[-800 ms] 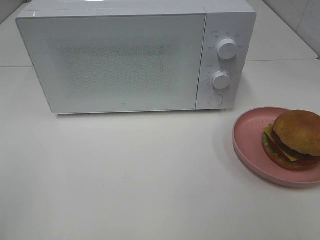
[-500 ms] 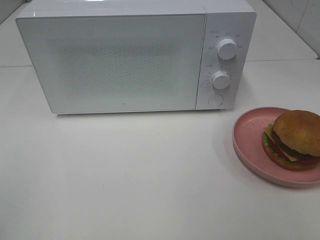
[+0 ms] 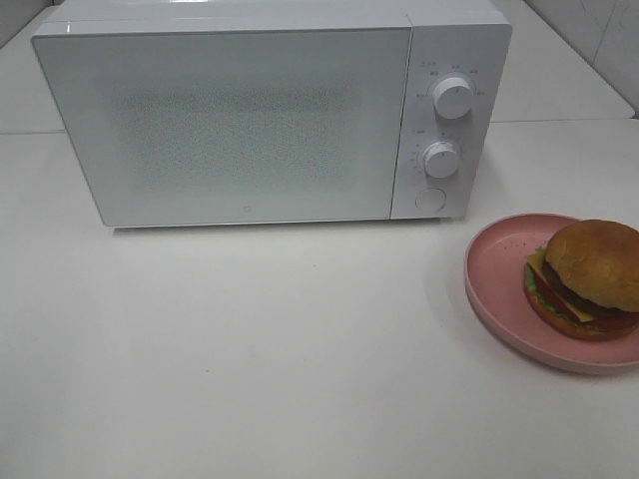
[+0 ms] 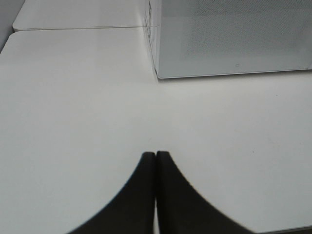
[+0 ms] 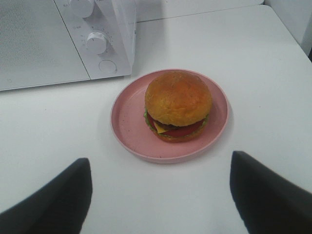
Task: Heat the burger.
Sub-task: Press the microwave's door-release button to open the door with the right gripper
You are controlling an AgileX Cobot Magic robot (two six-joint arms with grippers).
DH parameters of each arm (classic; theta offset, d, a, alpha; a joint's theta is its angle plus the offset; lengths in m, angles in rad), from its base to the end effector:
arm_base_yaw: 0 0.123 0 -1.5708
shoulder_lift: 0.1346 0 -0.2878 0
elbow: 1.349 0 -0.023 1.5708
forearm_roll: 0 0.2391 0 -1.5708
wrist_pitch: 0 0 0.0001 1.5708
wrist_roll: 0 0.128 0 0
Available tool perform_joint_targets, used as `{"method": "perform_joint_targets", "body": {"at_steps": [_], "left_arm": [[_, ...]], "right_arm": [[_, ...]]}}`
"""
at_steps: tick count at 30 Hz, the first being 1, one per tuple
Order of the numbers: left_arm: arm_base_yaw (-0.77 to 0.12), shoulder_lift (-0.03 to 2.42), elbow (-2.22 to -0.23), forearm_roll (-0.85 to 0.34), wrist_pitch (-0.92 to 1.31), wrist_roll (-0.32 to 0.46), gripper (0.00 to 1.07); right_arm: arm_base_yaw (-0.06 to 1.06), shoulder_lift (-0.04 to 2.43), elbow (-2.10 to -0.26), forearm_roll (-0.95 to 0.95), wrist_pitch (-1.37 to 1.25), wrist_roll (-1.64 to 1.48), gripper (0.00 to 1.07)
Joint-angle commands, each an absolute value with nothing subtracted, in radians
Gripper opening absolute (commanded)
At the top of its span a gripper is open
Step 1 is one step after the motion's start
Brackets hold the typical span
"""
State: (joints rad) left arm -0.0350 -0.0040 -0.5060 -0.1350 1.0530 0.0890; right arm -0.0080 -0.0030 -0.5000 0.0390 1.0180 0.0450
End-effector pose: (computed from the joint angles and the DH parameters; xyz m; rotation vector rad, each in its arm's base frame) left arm 0.0132 -0.0154 0.2584 0.1316 2.0173 -0.1268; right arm 0.0170 0.0041 0.2598 0.0521 1.9980 0.0701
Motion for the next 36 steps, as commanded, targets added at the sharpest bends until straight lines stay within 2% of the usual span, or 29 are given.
{"method": "perform_joint_targets", "body": {"at_steps": [1, 29, 36], "left_arm": [[-0.031, -0.024, -0.504, -0.138, 1.042, 0.084, 0.0], [-0.031, -0.024, -0.504, -0.138, 1.042, 0.084, 0.0], [-0.031, -0.024, -0.504, -0.138, 1.042, 0.084, 0.0]], "right_arm": [[-0.012, -0.031, -0.497, 0.039, 1.003, 0.035, 0.73], [-0.012, -0.031, -0.502, 0.052, 0.996, 0.042, 0.73], [-0.012, 0.069, -0.545, 0.057, 0.871, 0.046, 0.73]]}}
